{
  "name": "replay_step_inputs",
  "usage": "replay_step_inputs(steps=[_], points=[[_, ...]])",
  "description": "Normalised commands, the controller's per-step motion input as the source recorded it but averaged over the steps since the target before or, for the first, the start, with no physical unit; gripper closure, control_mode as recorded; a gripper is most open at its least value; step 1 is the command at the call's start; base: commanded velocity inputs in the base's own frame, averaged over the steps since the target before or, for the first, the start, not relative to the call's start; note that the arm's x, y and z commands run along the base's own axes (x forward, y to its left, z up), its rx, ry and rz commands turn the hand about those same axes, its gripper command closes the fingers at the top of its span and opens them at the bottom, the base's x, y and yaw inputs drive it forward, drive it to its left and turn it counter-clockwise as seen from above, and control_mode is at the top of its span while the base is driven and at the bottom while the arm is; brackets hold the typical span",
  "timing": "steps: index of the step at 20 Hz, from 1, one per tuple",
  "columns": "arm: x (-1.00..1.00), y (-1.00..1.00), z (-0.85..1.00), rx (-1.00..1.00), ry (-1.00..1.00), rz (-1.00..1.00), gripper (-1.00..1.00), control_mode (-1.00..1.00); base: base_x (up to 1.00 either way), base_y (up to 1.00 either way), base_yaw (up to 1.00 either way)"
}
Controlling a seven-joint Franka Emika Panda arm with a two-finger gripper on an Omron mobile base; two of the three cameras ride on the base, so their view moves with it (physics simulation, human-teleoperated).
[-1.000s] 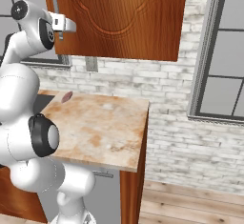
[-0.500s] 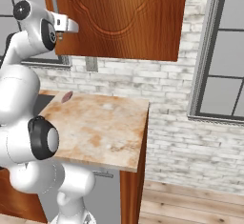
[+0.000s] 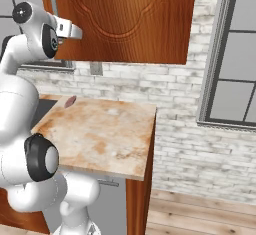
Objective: Open the cabinet. Pick the dish brush and place it next to the sink. Then close the cabinet.
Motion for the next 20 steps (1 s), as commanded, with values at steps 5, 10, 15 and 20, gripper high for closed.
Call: replay_step_inputs(steps=[5,10,15,20], points=[[-0.36,-0.49,0.0,0.09,-0.01,0.0,1.0,-1.0,0.0,0.0,0.0],[-0.41,-0.56,0.0,0.07,0.0,0.0,1.0,-1.0,0.0,0.0,0.0],[-0.48,-0.59,0.0,0.07,-0.02,0.0,1.0,-1.0,0.0,0.0,0.0],[-0.63,-0.66,0.0,0.08,-0.04,0.0,1.0,-1.0,0.0,0.0,0.0]])
